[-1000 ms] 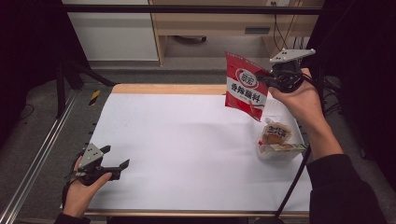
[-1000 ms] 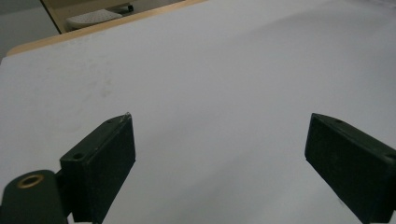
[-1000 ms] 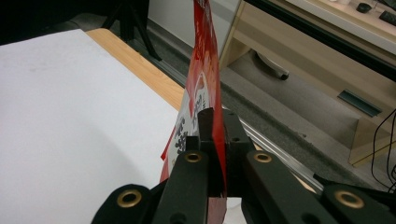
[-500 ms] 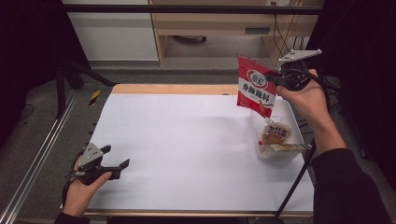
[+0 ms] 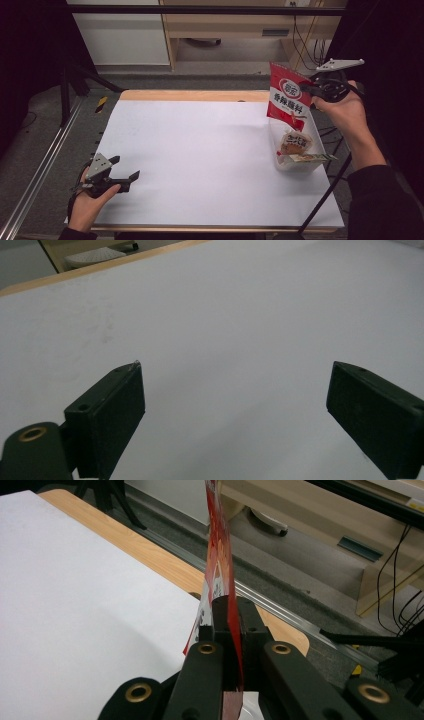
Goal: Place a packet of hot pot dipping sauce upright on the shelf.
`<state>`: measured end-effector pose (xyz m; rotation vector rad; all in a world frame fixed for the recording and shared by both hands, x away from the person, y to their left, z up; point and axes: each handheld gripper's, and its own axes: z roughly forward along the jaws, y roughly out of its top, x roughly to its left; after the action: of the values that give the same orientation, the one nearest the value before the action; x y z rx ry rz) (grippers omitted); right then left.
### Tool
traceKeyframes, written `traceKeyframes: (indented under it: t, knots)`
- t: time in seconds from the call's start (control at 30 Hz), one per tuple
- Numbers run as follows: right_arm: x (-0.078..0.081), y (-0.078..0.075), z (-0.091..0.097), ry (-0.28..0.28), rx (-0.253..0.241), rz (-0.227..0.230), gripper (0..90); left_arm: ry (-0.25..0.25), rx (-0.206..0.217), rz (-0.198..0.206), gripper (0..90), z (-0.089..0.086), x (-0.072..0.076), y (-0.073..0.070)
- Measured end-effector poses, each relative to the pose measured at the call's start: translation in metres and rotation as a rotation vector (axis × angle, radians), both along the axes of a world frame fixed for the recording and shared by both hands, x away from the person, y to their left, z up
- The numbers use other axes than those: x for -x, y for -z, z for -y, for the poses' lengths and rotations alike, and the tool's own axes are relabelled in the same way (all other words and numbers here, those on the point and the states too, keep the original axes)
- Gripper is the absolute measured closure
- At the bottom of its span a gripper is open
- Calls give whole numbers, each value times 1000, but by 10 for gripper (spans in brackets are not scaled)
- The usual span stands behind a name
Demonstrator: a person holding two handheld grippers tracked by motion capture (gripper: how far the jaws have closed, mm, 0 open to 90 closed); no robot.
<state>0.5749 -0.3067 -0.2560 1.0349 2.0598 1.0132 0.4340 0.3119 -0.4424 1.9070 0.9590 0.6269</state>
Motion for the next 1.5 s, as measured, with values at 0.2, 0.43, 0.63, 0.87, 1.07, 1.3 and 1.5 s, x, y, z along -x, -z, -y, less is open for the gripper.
traceKeyframes:
  t: [0.2,0.43,0.63,0.87,1.07,1.3,1.5]
  knots:
    - [1,11,12,19,3,-18,899,-1,-5,2,84,-1,0,0]
    - [-3,21,17,37,-6,-30,899,-4,-5,-2,85,0,-1,1]
    - [-7,41,17,50,-29,-47,899,-4,-5,-6,87,0,-1,2]
    - [1,61,27,72,-96,-37,898,0,-7,-5,89,1,-1,2]
    - [15,74,45,106,-116,-52,896,7,-13,-2,88,3,0,1]
    - [28,85,56,137,-108,-76,864,9,-20,-1,90,4,1,1]
    - [34,80,54,173,-85,-51,545,9,-18,0,89,4,2,1]
